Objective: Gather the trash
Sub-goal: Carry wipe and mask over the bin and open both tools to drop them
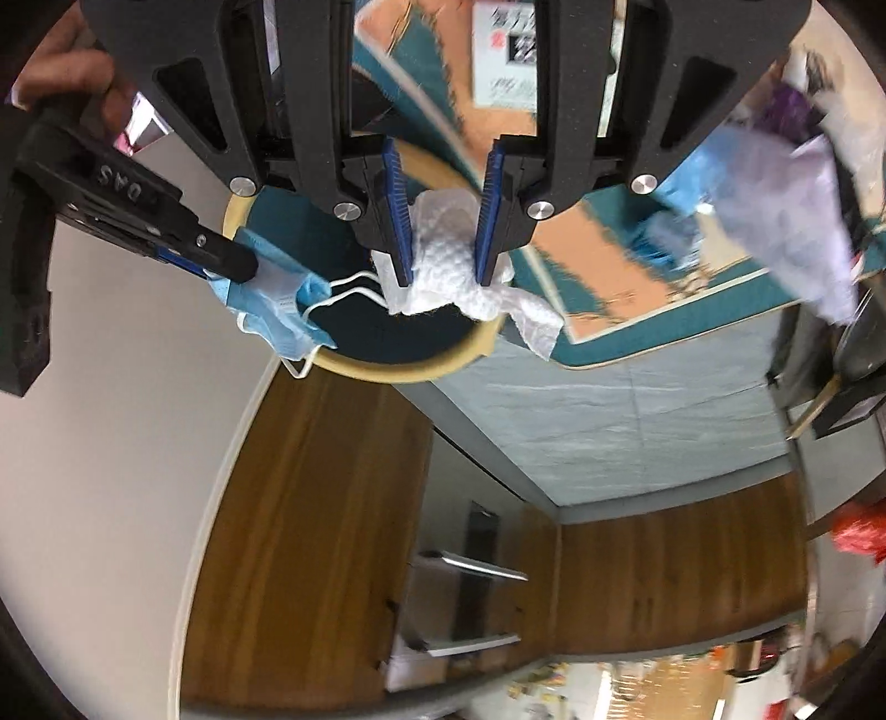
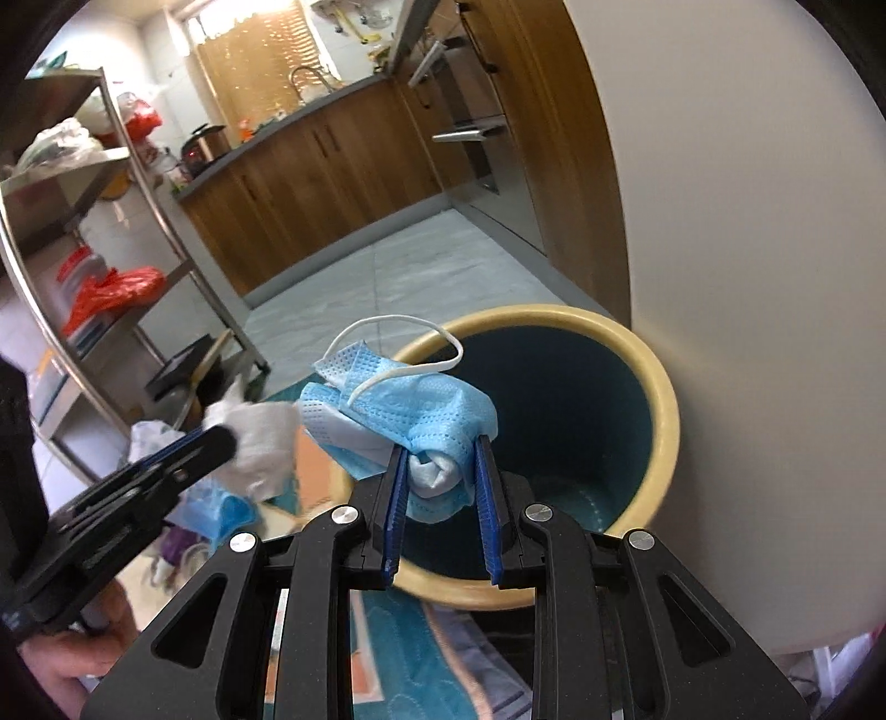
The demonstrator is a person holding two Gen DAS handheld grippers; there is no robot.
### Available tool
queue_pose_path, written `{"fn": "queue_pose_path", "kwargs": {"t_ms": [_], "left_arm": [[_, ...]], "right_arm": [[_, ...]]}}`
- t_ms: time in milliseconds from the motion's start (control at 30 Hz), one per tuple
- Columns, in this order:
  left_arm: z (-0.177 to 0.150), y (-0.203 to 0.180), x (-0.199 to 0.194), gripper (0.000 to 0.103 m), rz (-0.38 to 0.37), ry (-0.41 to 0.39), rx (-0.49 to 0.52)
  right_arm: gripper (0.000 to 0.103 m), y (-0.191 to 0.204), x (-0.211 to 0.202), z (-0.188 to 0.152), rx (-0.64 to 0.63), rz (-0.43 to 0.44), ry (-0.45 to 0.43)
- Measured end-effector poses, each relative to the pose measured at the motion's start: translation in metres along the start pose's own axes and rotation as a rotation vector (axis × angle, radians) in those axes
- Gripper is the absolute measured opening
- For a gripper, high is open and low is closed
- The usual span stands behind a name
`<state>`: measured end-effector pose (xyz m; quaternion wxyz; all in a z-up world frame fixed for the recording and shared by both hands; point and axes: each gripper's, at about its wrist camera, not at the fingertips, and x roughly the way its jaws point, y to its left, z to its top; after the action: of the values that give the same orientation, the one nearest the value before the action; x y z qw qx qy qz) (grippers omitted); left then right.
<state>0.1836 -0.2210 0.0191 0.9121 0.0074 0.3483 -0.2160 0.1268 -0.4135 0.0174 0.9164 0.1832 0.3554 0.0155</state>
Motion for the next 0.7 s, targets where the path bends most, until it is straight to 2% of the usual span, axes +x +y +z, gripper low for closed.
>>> {"fn": "queue_pose_path", "kwargs": {"t_ms": [200,400,467,600,700], "left_arm": [[0.006,-0.02,0.046,0.022,-0.024,0.077,0.077],[0.006,-0.023,0.07,0.024,-0.056,0.127,0.119],[0.004,-0.022,0.073,0.028,-0.054,0.136,0.132],[0.002,-0.021,0.071,0.034,-0.048,0.134,0.135],[0.001,-0.018,0.064,0.049,-0.054,0.119,0.13]], "right_arm": [[0.025,-0.008,0.018,0.005,0.013,-0.018,0.039],[0.029,-0.013,0.034,0.003,0.024,-0.041,0.094],[0.041,-0.013,0.038,0.001,0.016,-0.056,0.105],[0.046,-0.016,0.039,-0.001,0.028,-0.047,0.115],[0.049,-0.017,0.037,-0.002,0.04,-0.036,0.113]]}}
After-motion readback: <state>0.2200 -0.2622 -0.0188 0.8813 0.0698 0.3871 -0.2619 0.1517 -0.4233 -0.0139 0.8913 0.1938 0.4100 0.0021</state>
